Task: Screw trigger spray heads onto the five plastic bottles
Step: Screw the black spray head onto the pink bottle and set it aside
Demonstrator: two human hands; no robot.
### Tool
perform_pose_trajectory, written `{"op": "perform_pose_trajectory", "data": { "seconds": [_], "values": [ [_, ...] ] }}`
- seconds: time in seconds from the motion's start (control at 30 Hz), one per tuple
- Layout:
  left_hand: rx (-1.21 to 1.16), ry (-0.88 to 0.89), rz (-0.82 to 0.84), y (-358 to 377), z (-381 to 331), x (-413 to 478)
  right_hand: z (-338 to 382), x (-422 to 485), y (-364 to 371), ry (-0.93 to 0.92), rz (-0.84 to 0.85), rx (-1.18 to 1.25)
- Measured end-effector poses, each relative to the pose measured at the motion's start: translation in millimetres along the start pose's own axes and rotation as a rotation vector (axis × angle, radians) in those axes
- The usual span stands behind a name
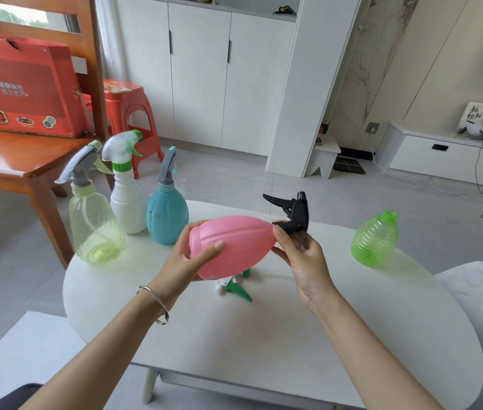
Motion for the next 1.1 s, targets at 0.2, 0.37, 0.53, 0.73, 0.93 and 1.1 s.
{"op": "perform_pose_trajectory", "data": {
  "seconds": [0.2, 0.37, 0.53, 0.73, 0.93, 1.1],
  "values": [
    [-0.384, -0.176, 0.133, -13.2, -3.4, -10.7, -3.3, -11.3, 42.9, 0.066, 0.307, -0.151],
    [-0.491, -0.131, 0.158, -40.7, -4.8, -19.7, -13.7, -23.2, 90.5, 0.072, 0.434, -0.27],
    [-0.233, -0.031, -0.024, -68.9, -5.4, -29.2, -19.3, -25.3, 131.3, -0.003, 0.441, -0.304],
    [0.231, 0.311, -0.329, -113.7, -16.8, -36.2, -36.8, -20.3, 156.6, -0.051, 0.355, -0.367],
    [0.393, 0.425, -0.715, -155.6, -18.7, -35.4, -73.2, -7.1, 163.5, -0.014, 0.321, -0.508],
    [0.602, 0.247, -0.74, -184.5, -0.6, -17.7, -103.2, 3.5, 171.3, 0.029, 0.349, -0.614]
  ]
}}
Point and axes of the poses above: each hand's wrist, its own x-axis towards the middle knuckle, its own y-axis out of the palm, z = x × y, the point moved 2 cm from there along x, towards the middle knuckle, and after that the axes turned 8 degrees about x, right-handed, at the moved point
